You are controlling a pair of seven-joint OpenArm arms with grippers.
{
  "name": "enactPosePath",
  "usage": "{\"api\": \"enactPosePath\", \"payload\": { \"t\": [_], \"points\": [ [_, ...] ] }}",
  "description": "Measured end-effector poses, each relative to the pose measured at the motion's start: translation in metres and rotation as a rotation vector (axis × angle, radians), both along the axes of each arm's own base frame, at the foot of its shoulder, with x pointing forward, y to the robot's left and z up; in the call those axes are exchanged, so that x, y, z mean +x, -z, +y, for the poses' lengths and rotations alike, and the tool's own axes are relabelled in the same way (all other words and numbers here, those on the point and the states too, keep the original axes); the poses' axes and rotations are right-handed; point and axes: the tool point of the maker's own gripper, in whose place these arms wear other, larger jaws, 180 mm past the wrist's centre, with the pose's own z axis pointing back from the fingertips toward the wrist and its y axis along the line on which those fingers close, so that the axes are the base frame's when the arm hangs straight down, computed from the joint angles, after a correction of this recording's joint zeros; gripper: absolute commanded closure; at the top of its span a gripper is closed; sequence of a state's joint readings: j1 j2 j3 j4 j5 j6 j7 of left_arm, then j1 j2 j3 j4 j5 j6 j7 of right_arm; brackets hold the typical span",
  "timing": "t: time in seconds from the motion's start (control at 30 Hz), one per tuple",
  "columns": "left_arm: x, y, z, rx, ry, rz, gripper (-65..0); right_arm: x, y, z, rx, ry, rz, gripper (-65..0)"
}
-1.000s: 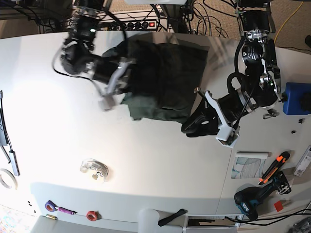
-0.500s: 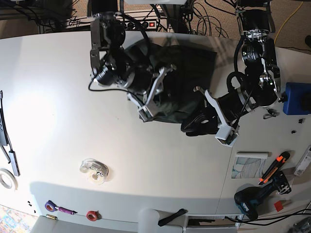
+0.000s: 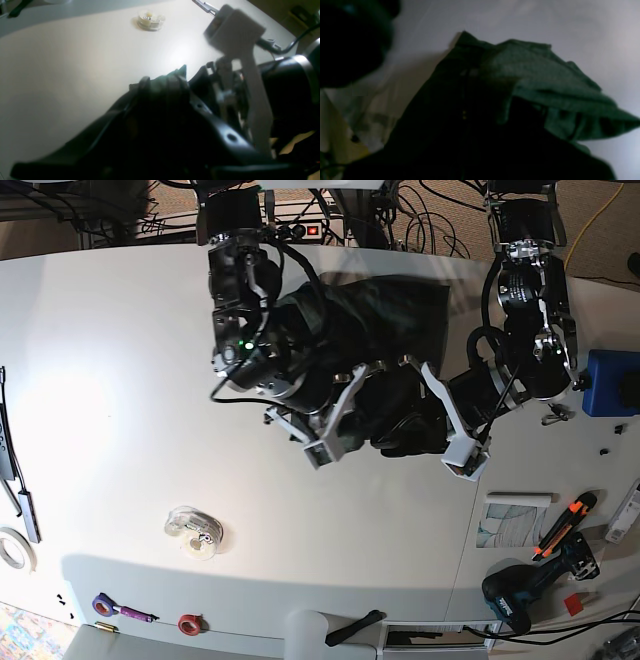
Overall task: Layout the t-shirt on the table in an organized manner, then fold the t-shirt properly
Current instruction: 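Grasp the folded shirt bundle with both grippers and lift it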
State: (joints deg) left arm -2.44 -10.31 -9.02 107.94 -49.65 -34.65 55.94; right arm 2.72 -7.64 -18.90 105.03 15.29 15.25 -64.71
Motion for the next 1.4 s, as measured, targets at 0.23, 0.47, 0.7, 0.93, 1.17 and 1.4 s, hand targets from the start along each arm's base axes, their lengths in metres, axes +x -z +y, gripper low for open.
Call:
{"api": "enactPosePath", "payload": {
  "t": [0.23,0.47,0.7,0.93,1.17,1.4],
  "points": [
    [0.000,0.000,0.000,0.001,0.000,0.000,-10.7,-0.021,0.002,0.036,-0.086,-0.135,-0.042,0.0],
    [0.001,0.002,0.003,0.020,-0.003,0.004,-10.9,-0.028,0.000,0.050,-0.131,-0.184,-0.083,-23.7],
    [0.009,-0.006,0.010,0.066,0.011,-0.043,-24.6,-0.025,-0.010,0.058,-0.096,-0.208,-0.143,-24.6],
    [0.032,-0.035,0.028,0.103,-0.025,-0.128,-25.0,-0.038,-0.016,0.075,-0.034,-0.313,-0.163,-24.6],
    [0.041,-0.034,0.047,0.123,-0.102,-0.106,-20.7,0.029,-0.033,0.017,-0.223,0.003,-0.289,-0.6],
    [0.047,-0.029,0.055,0.177,-0.146,-0.122,0.0,0.045,-0.025,-0.028,-0.205,0.171,-0.200,0.0]
  ]
}}
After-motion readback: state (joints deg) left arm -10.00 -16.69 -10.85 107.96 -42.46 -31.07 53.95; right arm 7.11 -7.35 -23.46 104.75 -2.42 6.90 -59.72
